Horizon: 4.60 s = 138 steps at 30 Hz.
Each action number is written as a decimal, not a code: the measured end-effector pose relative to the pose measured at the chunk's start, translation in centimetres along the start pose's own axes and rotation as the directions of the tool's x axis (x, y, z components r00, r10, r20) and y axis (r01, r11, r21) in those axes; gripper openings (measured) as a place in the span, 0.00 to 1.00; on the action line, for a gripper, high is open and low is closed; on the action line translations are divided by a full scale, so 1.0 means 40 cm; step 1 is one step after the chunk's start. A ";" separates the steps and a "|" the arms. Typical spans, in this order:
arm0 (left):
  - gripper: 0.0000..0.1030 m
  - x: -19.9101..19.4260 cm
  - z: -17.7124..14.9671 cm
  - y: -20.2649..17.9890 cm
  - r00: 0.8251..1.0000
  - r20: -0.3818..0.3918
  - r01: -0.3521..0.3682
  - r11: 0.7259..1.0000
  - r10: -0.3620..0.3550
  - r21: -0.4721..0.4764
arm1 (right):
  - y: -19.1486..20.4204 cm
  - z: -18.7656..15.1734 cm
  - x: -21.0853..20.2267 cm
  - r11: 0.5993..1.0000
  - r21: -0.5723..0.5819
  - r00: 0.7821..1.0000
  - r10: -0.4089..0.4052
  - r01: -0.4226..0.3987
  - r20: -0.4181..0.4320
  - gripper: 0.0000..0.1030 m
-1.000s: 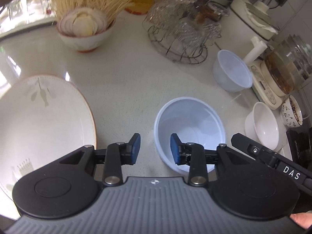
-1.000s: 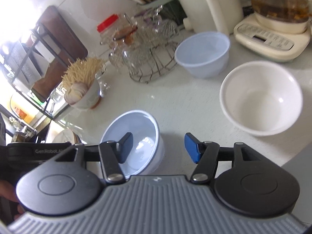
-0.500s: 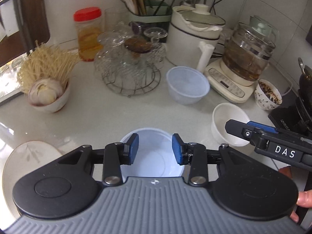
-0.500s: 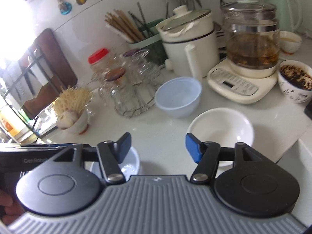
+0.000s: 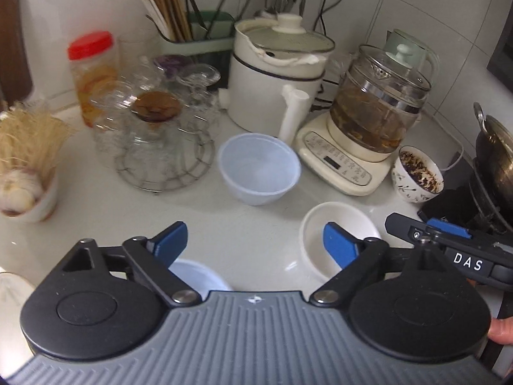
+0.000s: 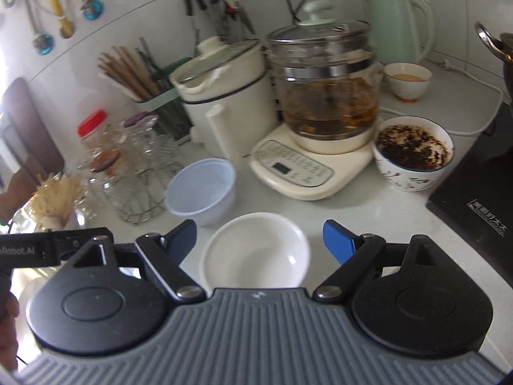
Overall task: Organize plates and bowls
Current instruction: 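Move both grippers to the white ceramic bowl, then close both grippers on the rim of the white ceramic bowl, then lift the white bowl with both grippers and lower it into the plastic bowl, then open both grippers to release the white bowl inside the plastic bowl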
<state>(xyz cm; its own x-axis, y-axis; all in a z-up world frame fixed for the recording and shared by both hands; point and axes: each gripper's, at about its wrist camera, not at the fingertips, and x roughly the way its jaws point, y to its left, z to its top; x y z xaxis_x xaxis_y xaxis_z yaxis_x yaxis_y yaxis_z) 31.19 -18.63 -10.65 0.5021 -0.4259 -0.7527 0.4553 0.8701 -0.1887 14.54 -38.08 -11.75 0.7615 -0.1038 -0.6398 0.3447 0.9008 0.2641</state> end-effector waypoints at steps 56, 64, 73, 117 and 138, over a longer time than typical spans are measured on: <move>0.08 0.230 -0.022 -0.031 0.961 -0.203 0.153 0.971 -0.190 -0.184 | -0.105 -0.030 0.150 0.977 0.188 0.956 0.150 -0.103 -0.254 0.13; 0.08 0.154 -0.019 0.004 0.967 -0.155 0.170 0.967 -0.201 -0.192 | -0.060 -0.008 0.096 0.977 0.165 0.962 0.167 -0.133 -0.218 0.13; 0.09 0.068 -0.024 0.068 0.968 -0.120 0.189 0.956 -0.220 -0.226 | 0.013 0.006 0.046 0.979 0.105 0.967 0.189 -0.173 -0.172 0.13; 0.09 -0.094 -0.210 0.351 0.999 -0.048 -0.014 0.882 -0.010 -0.471 | 0.311 -0.059 0.156 0.914 -0.090 0.836 0.318 -0.395 -0.448 0.15; 0.49 -0.122 -0.206 0.371 0.997 -0.054 -0.068 0.886 0.048 -0.458 | 0.327 -0.053 0.134 0.922 -0.118 0.880 0.306 -0.369 -0.362 0.71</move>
<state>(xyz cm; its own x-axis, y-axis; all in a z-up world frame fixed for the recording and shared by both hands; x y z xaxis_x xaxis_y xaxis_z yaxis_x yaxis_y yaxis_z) 29.45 -1.62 -14.97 0.4834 -0.3694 -0.7936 0.0327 0.9136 -0.4053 21.96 -25.94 -13.25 0.5770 0.3373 -0.7438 -0.0283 0.9184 0.3946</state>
